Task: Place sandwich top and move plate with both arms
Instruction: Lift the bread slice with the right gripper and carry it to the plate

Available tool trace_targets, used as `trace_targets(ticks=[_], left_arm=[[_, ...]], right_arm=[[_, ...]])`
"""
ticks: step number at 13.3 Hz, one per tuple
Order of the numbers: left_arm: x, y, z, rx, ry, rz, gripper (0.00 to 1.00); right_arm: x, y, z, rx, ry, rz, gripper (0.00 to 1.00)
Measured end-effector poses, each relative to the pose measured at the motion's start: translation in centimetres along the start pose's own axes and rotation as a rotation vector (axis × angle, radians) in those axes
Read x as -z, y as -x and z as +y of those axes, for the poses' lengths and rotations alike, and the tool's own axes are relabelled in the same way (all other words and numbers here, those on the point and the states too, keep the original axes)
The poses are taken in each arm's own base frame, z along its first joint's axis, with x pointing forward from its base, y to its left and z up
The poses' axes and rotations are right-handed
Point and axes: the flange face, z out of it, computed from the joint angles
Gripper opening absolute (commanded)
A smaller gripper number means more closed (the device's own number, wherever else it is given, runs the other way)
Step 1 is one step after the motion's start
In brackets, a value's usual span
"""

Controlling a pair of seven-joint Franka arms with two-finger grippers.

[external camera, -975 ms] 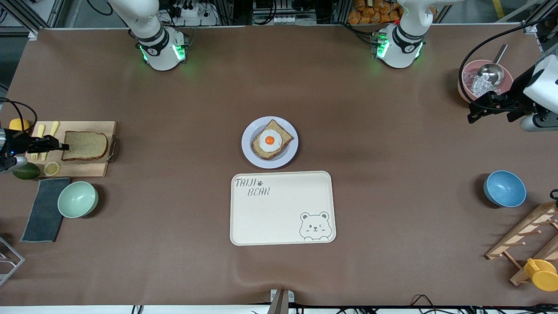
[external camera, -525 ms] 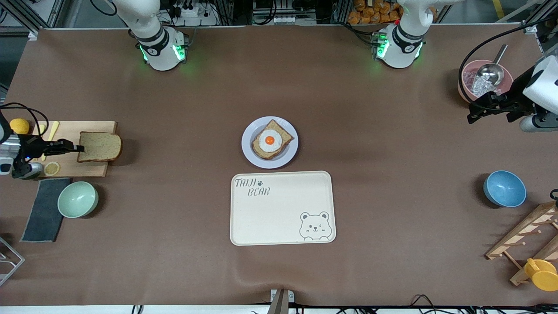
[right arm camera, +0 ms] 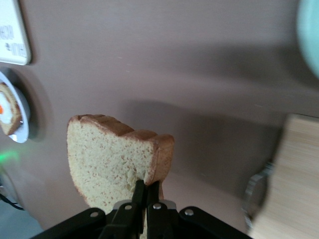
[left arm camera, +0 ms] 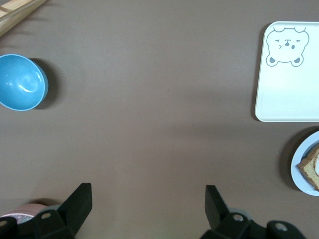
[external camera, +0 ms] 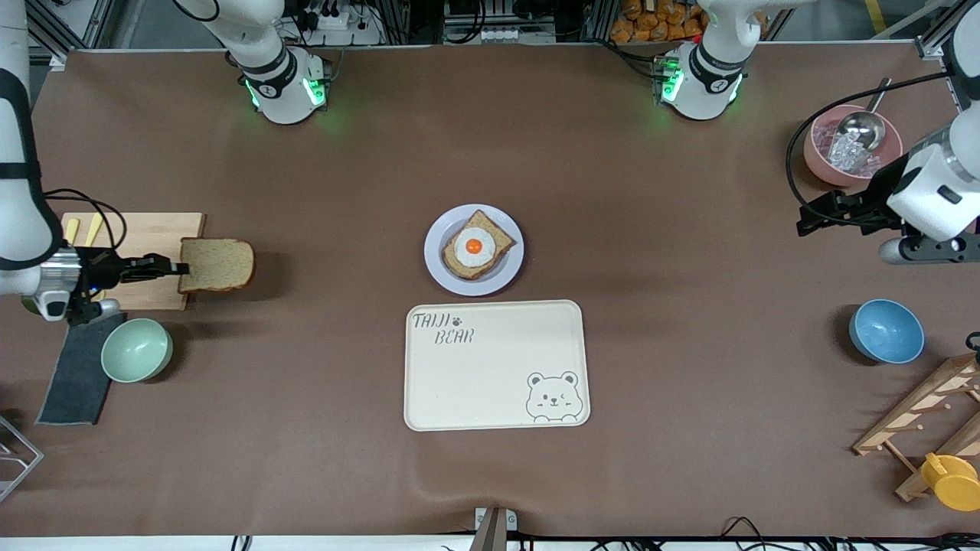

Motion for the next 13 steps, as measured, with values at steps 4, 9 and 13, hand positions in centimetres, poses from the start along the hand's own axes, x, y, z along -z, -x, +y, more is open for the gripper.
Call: trace_targets(ticks=[4,9,13], left_arm=[[-0.5,-0.1,-0.1,0.001,0.000,-0.008,1.00],[-0.7,-0.2,-1.4,0.031,0.027,-0.016,1.00],[-0.8,-0.2,-1.1,0.027,0.036,-0.018,1.00]], right_arm=[[-5.3,-2.0,-4.9,0.005,-0.030,-0.006,0.00],[-10.4,-4.7,-16.6,-0.010,-0.025,-0.004,0.00],[-15.9,-4.9,-21.1,-0.047,-0.035,0.035,0.00]])
